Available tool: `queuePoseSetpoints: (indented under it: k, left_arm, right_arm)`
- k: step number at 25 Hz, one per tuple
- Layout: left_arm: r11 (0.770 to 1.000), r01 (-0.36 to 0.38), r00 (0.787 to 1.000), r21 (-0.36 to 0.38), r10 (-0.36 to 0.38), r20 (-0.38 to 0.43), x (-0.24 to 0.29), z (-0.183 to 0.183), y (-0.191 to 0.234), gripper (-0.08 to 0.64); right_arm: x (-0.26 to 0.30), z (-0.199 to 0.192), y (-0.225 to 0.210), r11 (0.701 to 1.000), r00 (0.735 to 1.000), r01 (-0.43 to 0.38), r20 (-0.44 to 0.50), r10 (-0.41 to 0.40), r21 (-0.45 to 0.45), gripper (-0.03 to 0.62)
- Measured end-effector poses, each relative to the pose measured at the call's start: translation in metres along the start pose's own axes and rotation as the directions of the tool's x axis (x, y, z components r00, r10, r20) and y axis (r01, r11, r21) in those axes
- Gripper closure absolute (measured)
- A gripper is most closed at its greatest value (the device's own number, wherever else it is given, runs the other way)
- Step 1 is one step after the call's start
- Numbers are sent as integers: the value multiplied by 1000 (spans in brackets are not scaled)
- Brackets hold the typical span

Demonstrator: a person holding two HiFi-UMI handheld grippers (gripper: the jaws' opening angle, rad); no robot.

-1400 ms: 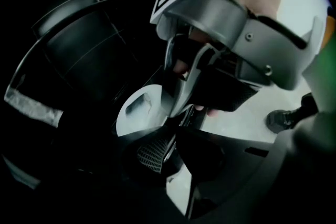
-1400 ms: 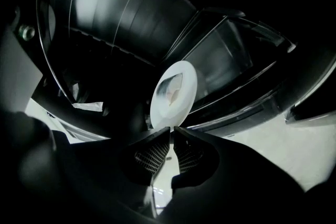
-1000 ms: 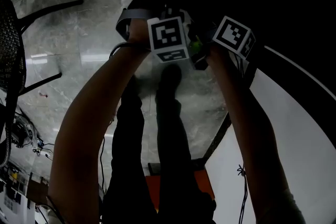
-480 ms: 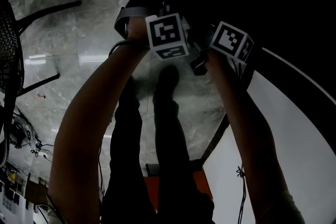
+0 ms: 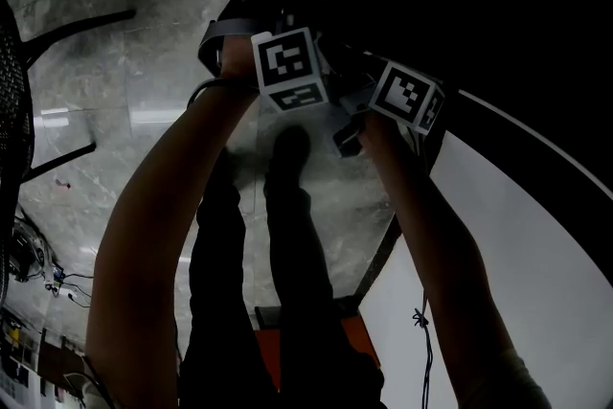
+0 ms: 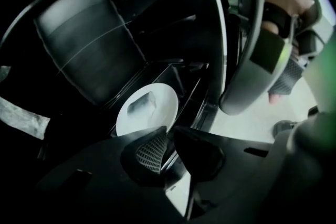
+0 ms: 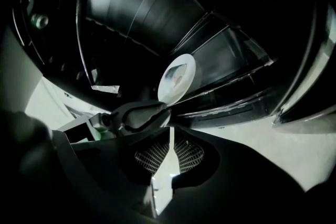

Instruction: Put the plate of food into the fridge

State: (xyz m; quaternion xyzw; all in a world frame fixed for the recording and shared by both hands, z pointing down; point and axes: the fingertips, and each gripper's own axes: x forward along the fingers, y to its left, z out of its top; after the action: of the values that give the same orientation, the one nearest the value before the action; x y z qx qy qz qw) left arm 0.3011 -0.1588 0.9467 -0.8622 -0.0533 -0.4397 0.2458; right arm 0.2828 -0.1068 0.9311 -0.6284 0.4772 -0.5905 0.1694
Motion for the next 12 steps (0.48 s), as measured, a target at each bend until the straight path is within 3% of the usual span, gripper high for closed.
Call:
queuePoseSetpoints:
  k: [4,8,12]
  left_arm:
    - [999,33,998,21,-34,53,-13,8,-9,520]
    - [998,40,996,46,-43,72,-30,5,-14,522]
    - [995,84,993,46,-87,77,-53,-5,-19,542]
  right_arm:
    - [-9,2,-4,998,999,54,2,-54,-18,557]
    - [-13,-4,5,999,998,54,10,-54,0,557]
    - [-15,-15,17,995,997,76,-24,-77,-57,558]
